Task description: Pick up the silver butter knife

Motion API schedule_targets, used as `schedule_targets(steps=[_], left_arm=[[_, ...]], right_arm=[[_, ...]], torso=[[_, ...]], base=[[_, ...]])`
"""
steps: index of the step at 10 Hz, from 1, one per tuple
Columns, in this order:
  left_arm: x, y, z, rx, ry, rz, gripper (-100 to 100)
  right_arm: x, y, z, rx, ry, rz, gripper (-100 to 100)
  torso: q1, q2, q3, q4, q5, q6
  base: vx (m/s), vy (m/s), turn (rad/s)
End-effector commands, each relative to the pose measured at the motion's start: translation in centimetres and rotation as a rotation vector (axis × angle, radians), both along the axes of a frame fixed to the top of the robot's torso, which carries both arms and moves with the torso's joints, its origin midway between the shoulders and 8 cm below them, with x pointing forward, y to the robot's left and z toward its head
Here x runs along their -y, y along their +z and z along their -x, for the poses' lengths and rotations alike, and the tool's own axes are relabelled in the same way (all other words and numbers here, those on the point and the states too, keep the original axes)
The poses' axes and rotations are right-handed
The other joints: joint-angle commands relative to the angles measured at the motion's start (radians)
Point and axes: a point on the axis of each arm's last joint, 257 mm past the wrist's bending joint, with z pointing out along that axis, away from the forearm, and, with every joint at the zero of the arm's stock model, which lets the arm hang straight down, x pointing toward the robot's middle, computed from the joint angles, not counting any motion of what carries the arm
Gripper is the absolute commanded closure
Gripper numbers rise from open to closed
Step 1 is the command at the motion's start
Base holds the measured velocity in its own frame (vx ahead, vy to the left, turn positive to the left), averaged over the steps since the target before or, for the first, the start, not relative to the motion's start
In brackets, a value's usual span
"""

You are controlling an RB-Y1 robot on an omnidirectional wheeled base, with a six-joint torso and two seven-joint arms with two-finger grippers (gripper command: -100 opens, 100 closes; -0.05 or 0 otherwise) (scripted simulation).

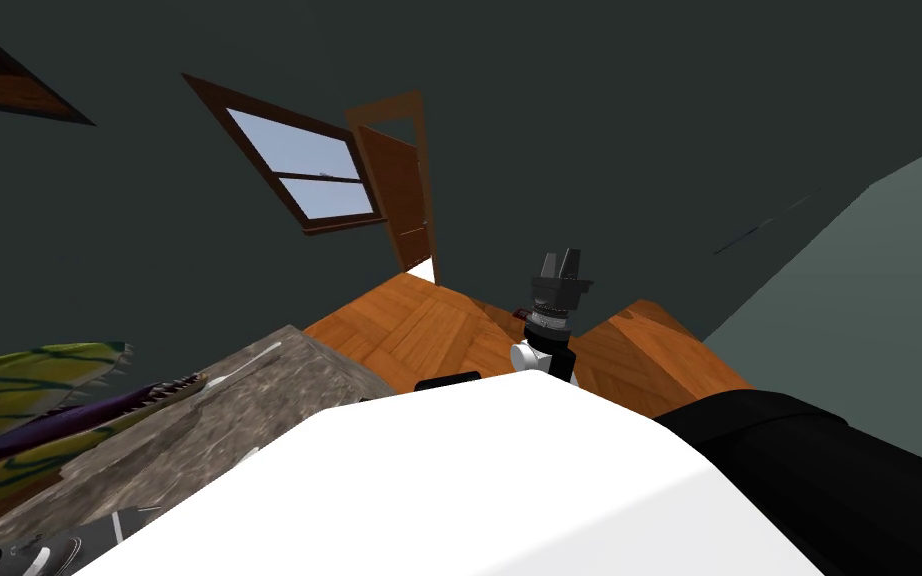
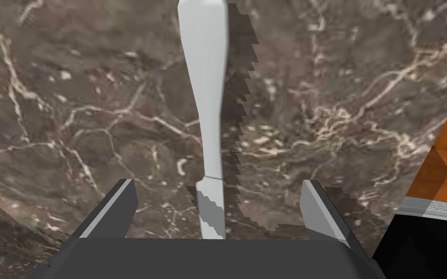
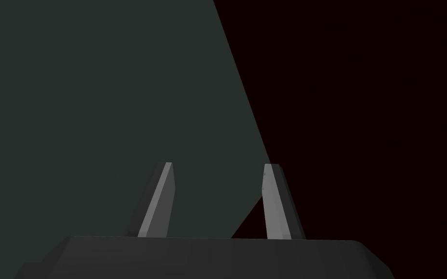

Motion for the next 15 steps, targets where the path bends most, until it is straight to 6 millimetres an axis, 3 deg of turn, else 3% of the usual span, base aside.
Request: schedule_targets(steps=[1, 2, 3, 6, 7, 8, 12, 13, 14, 15], left_arm=[[0.0, 0.0, 0.0, 0.0, 0.0, 0.0, -100], [0.0, 0.0, 0.1, -0.004, 0.001, 0.003, 0], [-0.2, -0.7, 0.1, -0.003, 0.011, 0.002, -100], [-0.6, -2.2, 0.2, -0.005, 0.031, 0.002, -100], [-0.6, -1.8, 0.2, -0.005, 0.027, 0.003, -100], [-0.6, -1.9, 0.2, -0.004, 0.028, 0.002, 100], [-0.6, -1.9, 0.1, -0.003, 0.027, 0.0, 100], [-0.6, -1.9, 0.1, -0.003, 0.027, 0.0, 0], [-0.3, -1.0, 0.1, -0.003, 0.015, 0.002, 100], [-0.1, -0.5, 0.1, -0.003, 0.008, 0.002, 100]], right_arm=[[0.0, 0.0, 0.0, 0.0, 0.0, 0.0, 0], [0.0, 0.0, 0.0, 0.0, 0.0, 0.0, 0], [0.0, 0.0, 0.0, 0.0, 0.0, 0.0, 0], [0.0, 0.0, 0.0, 0.0, 0.0, 0.0, 0], [0.0, 0.0, 0.0, 0.0, 0.0, 0.0, 0], [0.0, 0.0, 0.0, 0.0, 0.0, 0.0, 0], [0.0, 0.0, 0.0, 0.0, 0.0, 0.0, 0], [0.0, 0.0, 0.0, 0.0, 0.0, 0.0, 0], [0.0, 0.0, 0.0, 0.0, 0.0, 0.0, 0], [0.0, 0.0, 0.0, 0.0, 0.0, 0.0, 0]], torso=[[0.0, 0.0, 0.0, 0.0, 0.0, 0.0], [-0.002, 0.001, 0.001, 0.0, -0.001, 0.0], [-0.002, 0.001, 0.001, 0.0, -0.001, 0.0], [-0.003, 0.004, 0.002, 0.001, -0.001, 0.0], [-0.003, 0.004, 0.002, 0.001, -0.001, 0.0], [-0.003, 0.003, 0.002, 0.001, -0.001, 0.0], [0.0, 0.001, 0.001, 0.0, 0.001, 0.0], [0.0, 0.001, 0.0, 0.0, 0.001, 0.0], [0.0, 0.001, 0.0, 0.0, 0.001, 0.0], [0.0, 0.0, 0.0, 0.0, 0.001, -0.001]], base=[[0.0, 0.0, 0.0], [0.0, 0.0, 0.0], [-0.02, -0.006, -0.068], [-0.04, -0.007, -0.074], [-0.018, -0.003, -0.011], [0.0, 0.0, 0.0], [0.0, 0.0, 0.0], [0.0, 0.0, 0.0], [0.024, 0.005, 0.101], [0.053, 0.01, 0.133]])
